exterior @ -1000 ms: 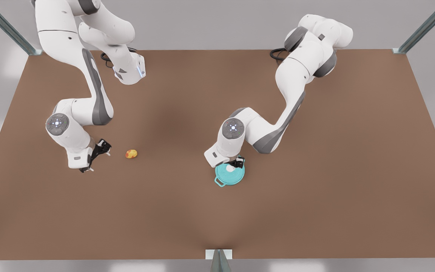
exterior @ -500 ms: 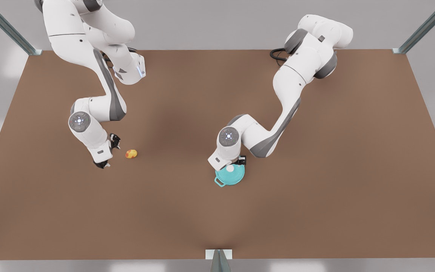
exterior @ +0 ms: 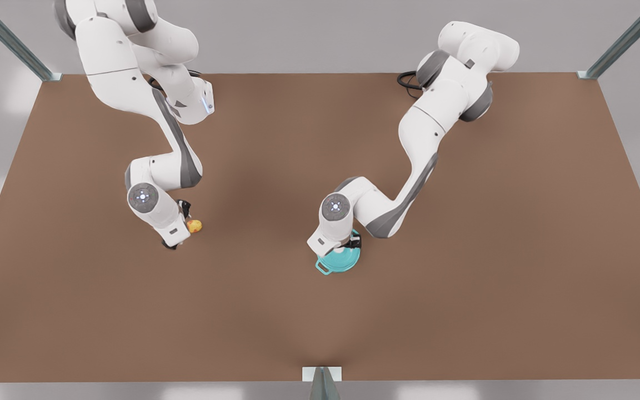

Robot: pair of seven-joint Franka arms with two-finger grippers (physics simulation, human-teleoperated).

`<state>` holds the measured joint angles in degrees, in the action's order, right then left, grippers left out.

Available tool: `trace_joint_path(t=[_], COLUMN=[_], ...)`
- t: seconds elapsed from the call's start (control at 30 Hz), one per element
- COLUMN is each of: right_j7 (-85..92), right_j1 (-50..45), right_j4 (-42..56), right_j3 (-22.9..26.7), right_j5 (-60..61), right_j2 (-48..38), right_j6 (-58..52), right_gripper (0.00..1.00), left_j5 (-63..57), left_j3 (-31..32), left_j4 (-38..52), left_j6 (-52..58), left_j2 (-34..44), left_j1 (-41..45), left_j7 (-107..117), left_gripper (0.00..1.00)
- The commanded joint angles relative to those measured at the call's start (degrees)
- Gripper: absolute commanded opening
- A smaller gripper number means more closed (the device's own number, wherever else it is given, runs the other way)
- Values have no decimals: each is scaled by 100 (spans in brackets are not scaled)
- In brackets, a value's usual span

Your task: Open the pot lid and put the potato into the pot

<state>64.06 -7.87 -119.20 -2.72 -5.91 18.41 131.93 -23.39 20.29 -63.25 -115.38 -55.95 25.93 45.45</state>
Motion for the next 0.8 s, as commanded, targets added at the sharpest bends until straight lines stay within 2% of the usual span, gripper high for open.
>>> trace_joint_path(t=[0.0,0.03,0.07,0.17,0.23,0.27,0.37,0.5,0.53,0.6,0.7,0.73,0.77], right_j7=[336,344,344,344,327,327,318,327,327,353,353,353,380], right_j1=[-31,-31,-31,4,4,4,4,4,4,31,31,40,57], right_j4=[-33,-68,-112,-156,-147,-147,-130,-68,-60,-51,-51,-51,-51], right_j3=[0,0,9,61,70,70,105,140,149,202,246,272,307], right_j5=[-33,-51,-235,-253,-253,-253,-253,-314,-323,-332,-332,-332,-332], right_j2=[5,-4,5,146,260,304,497,647,647,664,770,778,778], right_j6=[-45,-54,-54,-10,34,131,404,606,614,623,790,887,887], right_gripper=[100,100,100,100,100,100,100,100,100,100,100,100,100], left_j5=[-70,-78,-149,-140,-149,-140,-114,-87,-105,-61,1,1,1], left_j3=[1,1,1,1,1,1,-25,28,-227,-227,-210,-183,-148], left_j4=[-3,-3,5,5,14,49,286,621,621,612,612,612,621], left_j6=[-90,-90,-90,-37,-2,174,604,1123,1027,562,-379,-450,-380], left_j2=[-12,-38,-47,-21,14,23,93,155,93,-64,-697,-742,-707], left_j1=[9,9,9,0,0,-9,-79,-993,-1107,-1792,-2066,-2066,-2057], left_j7=[288,280,297,315,297,262,-19,-1223,-1425,-1812,-1821,-1821,-1918], left_gripper=[100,100,94,47,33,31,32,32,32,34,34,59,100])
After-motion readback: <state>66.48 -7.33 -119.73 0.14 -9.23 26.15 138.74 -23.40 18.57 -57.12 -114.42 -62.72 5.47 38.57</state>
